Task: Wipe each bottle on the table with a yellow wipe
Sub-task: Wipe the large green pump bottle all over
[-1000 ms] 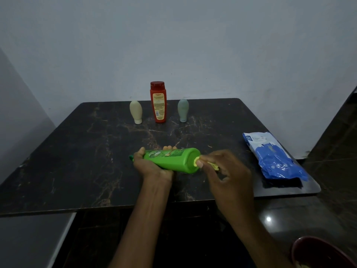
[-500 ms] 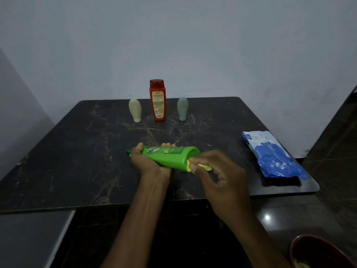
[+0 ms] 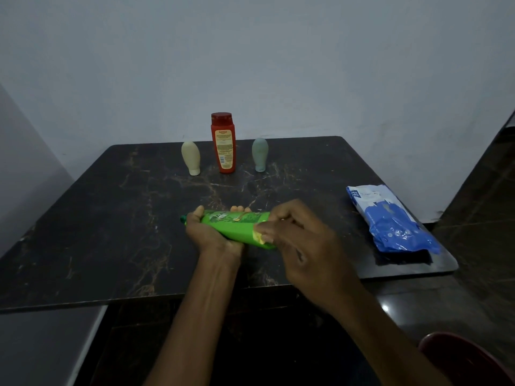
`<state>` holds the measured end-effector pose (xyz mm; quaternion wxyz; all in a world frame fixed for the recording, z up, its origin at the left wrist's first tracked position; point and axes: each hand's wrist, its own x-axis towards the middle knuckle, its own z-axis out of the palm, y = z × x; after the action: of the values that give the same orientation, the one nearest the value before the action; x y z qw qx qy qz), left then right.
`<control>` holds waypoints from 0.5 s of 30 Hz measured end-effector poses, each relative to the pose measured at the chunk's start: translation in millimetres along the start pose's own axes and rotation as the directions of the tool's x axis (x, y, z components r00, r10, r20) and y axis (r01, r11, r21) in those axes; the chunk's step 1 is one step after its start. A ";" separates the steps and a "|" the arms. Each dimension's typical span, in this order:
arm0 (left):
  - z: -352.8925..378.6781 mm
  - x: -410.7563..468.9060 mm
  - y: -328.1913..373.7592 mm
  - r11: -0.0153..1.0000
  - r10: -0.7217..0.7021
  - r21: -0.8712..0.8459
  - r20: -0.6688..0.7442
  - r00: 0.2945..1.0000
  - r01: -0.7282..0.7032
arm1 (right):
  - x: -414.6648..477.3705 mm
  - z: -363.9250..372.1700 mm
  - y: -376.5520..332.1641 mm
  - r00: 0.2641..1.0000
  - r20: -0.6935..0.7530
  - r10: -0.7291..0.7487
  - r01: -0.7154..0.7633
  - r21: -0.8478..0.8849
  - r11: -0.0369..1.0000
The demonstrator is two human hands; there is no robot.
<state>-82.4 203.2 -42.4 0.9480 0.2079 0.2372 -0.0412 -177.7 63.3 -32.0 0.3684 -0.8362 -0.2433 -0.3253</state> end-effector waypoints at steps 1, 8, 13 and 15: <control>-0.3 -0.1 -0.3 1.000 0.002 0.003 0.002 1.000 -0.002 | 2.6 -1.2 5.0 1.000 -0.003 -0.007 0.007 -0.023 1.000; 2.1 -3.4 -0.1 0.999 0.031 -0.026 -0.003 1.000 -0.032 | -11.3 7.9 30.7 0.880 -0.128 0.457 -0.419 0.242 0.875; 5.3 3.8 -2.8 0.998 0.061 -0.021 0.012 0.998 -0.060 | -27.0 20.2 0.3 0.692 -0.122 0.711 -0.541 0.565 0.623; 6.8 5.9 -3.6 0.998 0.059 -0.015 0.023 0.998 -0.058 | -23.5 20.0 -8.5 0.703 -0.114 0.702 -0.525 0.584 0.620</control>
<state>-74.9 197.2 -41.0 0.9531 0.2073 0.2202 -0.0141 -191.6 80.1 -55.4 0.7003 -0.6716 0.0512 -0.2363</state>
